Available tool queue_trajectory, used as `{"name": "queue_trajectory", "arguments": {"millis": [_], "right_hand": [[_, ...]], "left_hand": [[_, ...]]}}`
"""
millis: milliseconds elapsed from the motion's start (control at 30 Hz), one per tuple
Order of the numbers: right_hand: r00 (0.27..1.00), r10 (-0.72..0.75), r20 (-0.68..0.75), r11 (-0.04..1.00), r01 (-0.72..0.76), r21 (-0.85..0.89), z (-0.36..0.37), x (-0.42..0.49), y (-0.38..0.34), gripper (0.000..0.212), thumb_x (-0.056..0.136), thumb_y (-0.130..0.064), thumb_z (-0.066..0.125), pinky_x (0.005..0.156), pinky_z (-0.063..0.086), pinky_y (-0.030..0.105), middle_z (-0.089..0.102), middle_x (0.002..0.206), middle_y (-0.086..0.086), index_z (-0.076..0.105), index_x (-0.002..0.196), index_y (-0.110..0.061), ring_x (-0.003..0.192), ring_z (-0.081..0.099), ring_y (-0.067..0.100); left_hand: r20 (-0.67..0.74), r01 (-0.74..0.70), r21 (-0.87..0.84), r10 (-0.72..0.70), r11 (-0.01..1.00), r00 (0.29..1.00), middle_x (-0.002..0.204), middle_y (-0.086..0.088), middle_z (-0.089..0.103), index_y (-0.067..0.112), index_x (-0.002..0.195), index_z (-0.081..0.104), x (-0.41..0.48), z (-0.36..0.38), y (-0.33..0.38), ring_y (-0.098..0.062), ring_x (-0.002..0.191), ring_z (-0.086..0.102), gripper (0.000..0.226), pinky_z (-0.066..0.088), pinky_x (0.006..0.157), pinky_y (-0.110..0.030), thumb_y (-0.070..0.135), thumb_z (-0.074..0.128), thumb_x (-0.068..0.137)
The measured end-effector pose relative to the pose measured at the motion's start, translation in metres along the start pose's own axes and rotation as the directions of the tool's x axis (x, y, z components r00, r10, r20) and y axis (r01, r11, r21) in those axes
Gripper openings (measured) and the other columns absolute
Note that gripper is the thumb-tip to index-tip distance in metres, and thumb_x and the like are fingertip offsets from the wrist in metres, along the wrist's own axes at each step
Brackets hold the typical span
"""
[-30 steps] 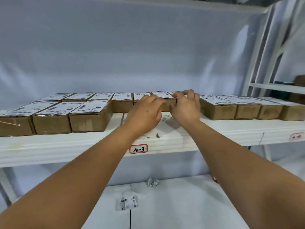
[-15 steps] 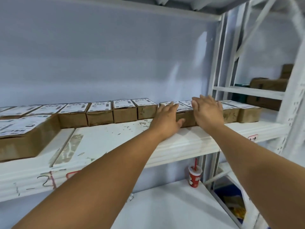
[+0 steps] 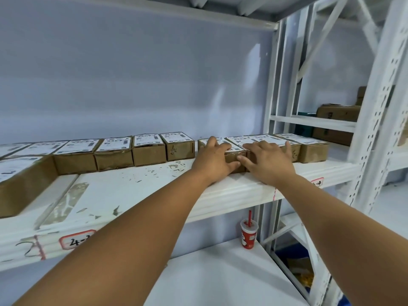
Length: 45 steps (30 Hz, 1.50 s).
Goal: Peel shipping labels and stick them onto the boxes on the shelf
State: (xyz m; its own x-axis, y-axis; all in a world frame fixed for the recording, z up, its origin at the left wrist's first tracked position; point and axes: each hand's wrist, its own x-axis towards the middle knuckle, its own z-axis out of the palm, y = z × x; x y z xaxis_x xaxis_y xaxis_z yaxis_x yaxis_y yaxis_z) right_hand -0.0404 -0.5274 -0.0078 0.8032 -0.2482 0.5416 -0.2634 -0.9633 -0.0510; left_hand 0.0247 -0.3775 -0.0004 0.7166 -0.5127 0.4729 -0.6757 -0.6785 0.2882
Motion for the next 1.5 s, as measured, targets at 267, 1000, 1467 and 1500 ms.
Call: {"name": "queue_trajectory", "arguments": {"millis": [267,1000,1467,1500], "right_hand": [[0.994,-0.021,-0.11,0.965,0.049,0.258,-0.008,-0.024,-0.005,0.05,0.087,-0.054,0.054,0.103,0.027,0.032,0.051,0.123,0.004,0.054,0.13,-0.029,0.121,0.031,0.025],[0.983,0.095,-0.158,0.82,0.013,0.572,-0.032,-0.085,-0.139,0.043,0.081,-0.04,0.063,0.104,0.032,0.029,0.049,0.123,-0.003,0.062,0.121,-0.025,0.124,0.028,0.017],[0.96,-0.279,-0.008,0.74,0.22,0.636,-0.026,-0.075,-0.238,0.052,0.085,-0.044,0.062,0.11,0.022,0.025,0.035,0.146,-0.005,0.05,0.135,-0.033,0.136,0.028,0.012],[0.957,-0.291,0.0,0.735,0.223,0.64,-0.025,-0.074,-0.242,0.052,0.086,-0.042,0.062,0.11,0.022,0.025,0.033,0.147,-0.005,0.048,0.136,-0.033,0.136,0.028,0.012]], "left_hand": [[-0.034,-0.113,-0.016,0.112,0.994,0.993,0.139,0.0,0.046,0.02,0.125,0.052,-0.027,-0.018,-0.003,-0.019,0.125,0.044,0.048,0.038,0.1,-0.03,0.042,0.063,0.084],[0.046,-0.044,0.417,0.027,0.908,0.999,0.131,-0.009,0.037,0.041,0.138,0.035,-0.15,-0.115,-0.045,-0.031,0.115,0.047,0.048,0.049,0.084,-0.04,0.054,0.043,0.092],[-0.014,0.05,0.714,-0.057,0.698,0.998,0.136,0.0,0.046,0.037,0.143,0.025,-0.196,-0.17,-0.143,-0.024,0.122,0.048,0.053,0.019,0.112,-0.051,0.055,0.035,0.094],[-0.023,0.056,0.712,-0.056,0.7,0.998,0.138,0.0,0.046,0.036,0.143,0.024,-0.197,-0.17,-0.146,-0.024,0.124,0.046,0.052,0.018,0.113,-0.05,0.054,0.035,0.095]]}}
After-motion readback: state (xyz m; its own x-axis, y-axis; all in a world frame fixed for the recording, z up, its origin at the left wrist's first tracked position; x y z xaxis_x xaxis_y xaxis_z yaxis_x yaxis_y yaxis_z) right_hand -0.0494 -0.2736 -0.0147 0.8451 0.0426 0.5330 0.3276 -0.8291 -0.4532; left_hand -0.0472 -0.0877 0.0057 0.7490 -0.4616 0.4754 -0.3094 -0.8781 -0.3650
